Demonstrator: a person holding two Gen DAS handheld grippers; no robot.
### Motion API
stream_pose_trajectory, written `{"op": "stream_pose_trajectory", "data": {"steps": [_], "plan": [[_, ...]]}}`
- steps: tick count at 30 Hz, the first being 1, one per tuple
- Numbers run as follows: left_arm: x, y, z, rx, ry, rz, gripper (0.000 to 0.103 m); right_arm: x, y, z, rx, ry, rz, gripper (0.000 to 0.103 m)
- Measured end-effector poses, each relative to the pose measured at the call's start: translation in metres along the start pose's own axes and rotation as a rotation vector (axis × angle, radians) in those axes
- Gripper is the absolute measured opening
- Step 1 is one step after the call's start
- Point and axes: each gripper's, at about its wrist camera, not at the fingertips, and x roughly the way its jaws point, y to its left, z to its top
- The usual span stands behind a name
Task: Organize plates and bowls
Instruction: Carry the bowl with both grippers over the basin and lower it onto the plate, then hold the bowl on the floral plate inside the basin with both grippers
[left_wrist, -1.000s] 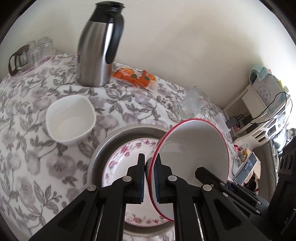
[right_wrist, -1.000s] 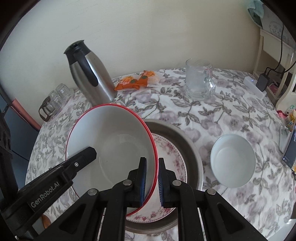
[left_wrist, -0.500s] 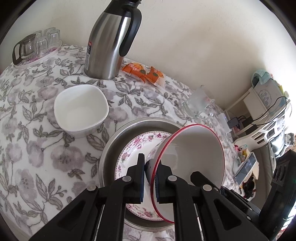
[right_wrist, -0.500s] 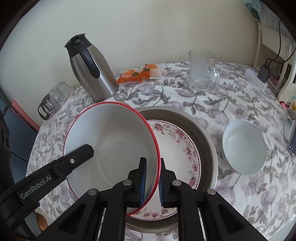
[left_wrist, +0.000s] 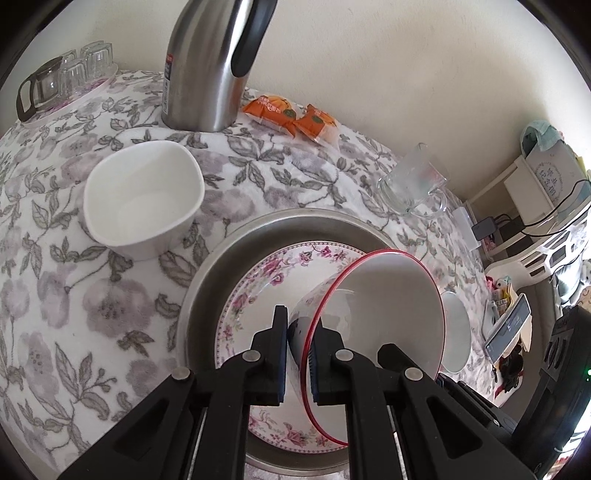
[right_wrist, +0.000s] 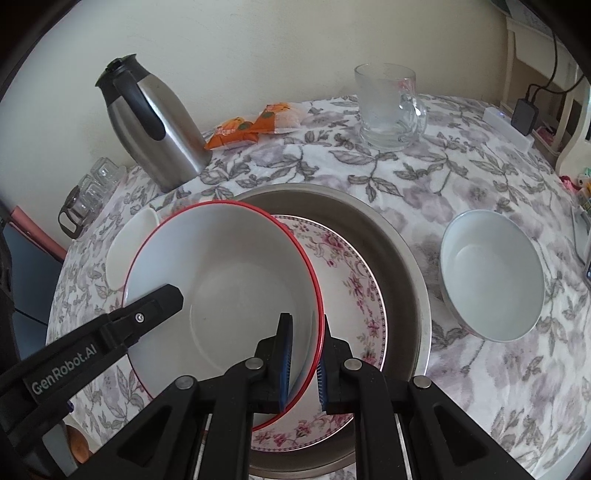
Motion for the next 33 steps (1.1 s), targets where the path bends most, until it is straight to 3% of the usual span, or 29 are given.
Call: {"op": "stream_pose_trajectory", "data": {"steps": [33], "plan": [[0.035, -0.001, 0.002, -0.055, 0.07, -0.023, 0.009, 0.014, -0.011, 0.004, 0.02, 0.004, -0.041, 0.018]]}}
